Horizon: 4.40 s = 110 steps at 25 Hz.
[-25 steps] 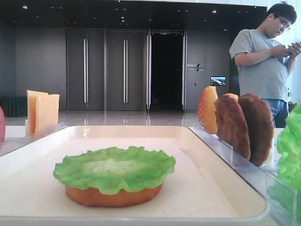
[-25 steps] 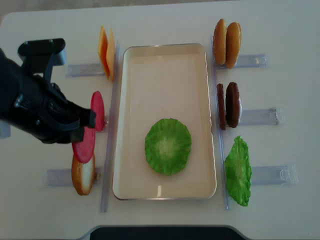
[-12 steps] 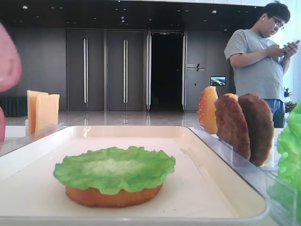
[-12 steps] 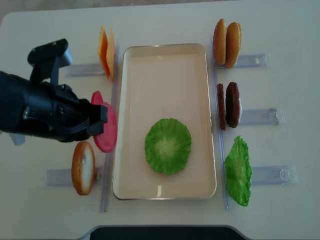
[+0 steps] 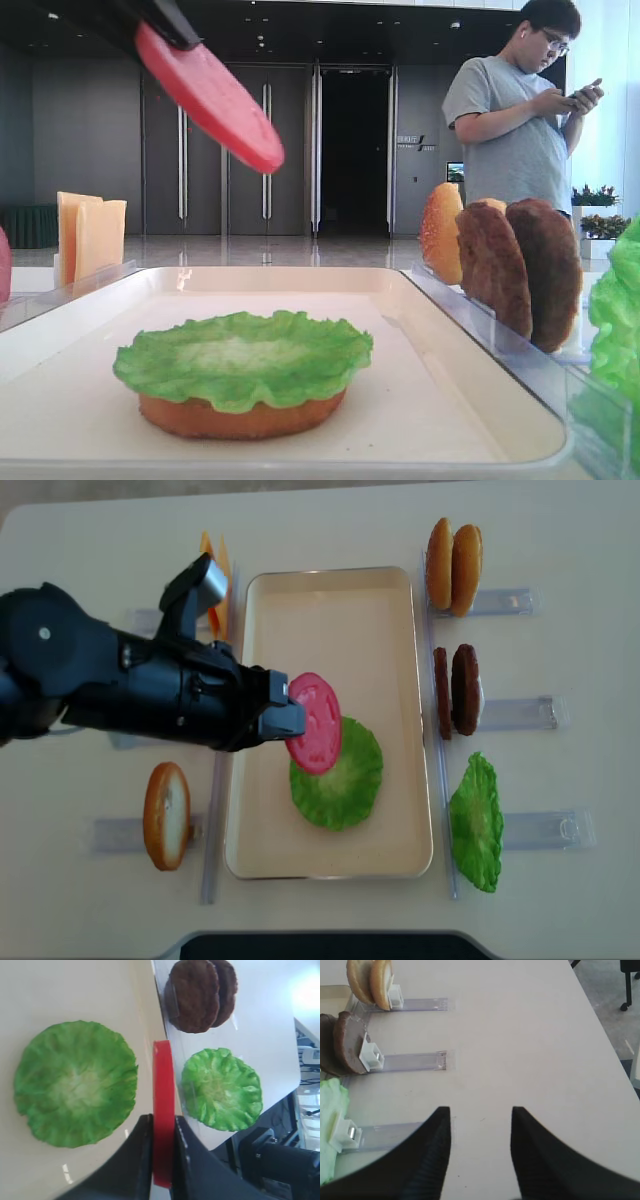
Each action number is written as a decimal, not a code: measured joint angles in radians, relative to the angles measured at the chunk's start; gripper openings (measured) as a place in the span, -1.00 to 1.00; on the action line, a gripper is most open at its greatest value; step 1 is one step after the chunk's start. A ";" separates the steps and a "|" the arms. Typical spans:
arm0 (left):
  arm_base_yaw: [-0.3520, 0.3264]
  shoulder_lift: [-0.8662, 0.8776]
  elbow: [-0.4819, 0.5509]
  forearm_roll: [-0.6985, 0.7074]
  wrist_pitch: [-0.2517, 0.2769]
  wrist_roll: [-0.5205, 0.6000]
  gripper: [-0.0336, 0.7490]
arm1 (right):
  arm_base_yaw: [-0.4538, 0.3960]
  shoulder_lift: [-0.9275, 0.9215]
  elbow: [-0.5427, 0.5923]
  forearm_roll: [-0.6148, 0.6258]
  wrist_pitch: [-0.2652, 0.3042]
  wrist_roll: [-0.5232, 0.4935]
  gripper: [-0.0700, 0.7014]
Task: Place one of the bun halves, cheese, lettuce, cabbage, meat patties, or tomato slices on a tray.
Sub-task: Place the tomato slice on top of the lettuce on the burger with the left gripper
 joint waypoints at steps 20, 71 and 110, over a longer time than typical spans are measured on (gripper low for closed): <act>0.000 0.165 0.031 -0.308 -0.007 0.368 -0.76 | 0.025 0.000 0.000 0.000 0.000 0.000 -0.02; 0.171 0.421 0.219 -0.792 0.233 1.017 -0.76 | 0.025 0.000 0.000 0.000 0.000 0.000 -0.02; 0.186 0.399 0.190 -0.795 0.218 0.949 0.32 | 0.025 0.000 0.000 0.000 0.001 0.000 -0.02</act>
